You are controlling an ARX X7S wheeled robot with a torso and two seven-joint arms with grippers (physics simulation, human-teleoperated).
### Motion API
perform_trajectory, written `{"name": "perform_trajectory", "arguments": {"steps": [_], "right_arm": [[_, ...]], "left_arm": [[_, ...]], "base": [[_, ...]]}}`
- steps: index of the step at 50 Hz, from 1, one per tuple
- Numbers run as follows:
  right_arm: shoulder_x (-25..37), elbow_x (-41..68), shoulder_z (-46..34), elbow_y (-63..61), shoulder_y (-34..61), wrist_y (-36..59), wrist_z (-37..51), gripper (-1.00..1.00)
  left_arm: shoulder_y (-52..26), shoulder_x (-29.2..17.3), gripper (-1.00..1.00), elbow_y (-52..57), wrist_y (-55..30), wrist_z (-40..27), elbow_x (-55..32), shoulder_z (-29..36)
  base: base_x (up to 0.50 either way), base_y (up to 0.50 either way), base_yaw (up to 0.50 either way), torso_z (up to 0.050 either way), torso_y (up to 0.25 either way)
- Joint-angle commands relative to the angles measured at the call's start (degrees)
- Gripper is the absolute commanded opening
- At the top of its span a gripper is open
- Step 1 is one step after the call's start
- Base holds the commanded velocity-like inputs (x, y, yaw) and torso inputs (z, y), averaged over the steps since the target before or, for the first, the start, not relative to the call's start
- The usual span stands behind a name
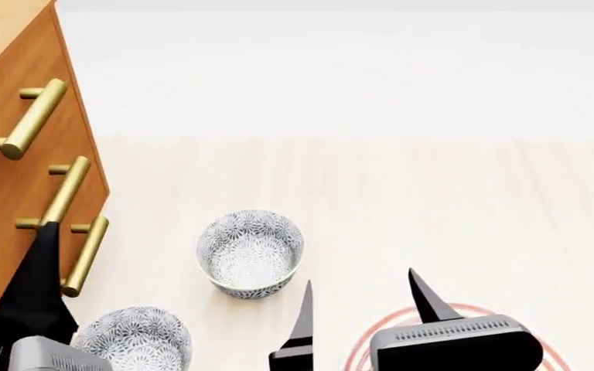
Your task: Open the top drawer of the cabinet.
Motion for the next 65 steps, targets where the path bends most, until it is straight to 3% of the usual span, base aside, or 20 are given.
{"name": "perform_trajectory", "arguments": {"steps": [1, 17, 33, 65], "right_arm": [[0.2, -0.1, -0.4, 0.9, -0.3, -0.9, 0.1, 1.0], [0.6, 0.6, -0.4, 1.2, 0.2, -0.9, 0.4, 1.0], [1.4, 1.3, 0.5, 1.7, -0.8, -2.3, 0.5, 1.0], [1.9, 2.0, -0.4, 1.5, -0.6, -2.8, 1.2, 1.0]], "left_arm": [[-3.3, 0.4, 1.0, -2.7, -0.8, 2.2, 0.0, 0.4], [-16.4, 2.3, 1.0, -17.9, -2.8, 4.3, 1.7, 3.6], [-32.0, 4.4, 1.0, -42.9, -3.6, -2.1, 3.8, 6.3], [-33.7, 3.0, 1.0, -52.9, -4.0, -7.1, 3.7, 7.0]], "base": [[0.0, 0.0, 0.0, 0.0, 0.0], [0.0, 0.0, 0.0, 0.0, 0.0], [0.0, 0.0, 0.0, 0.0, 0.0], [0.0, 0.0, 0.0, 0.0, 0.0]]}}
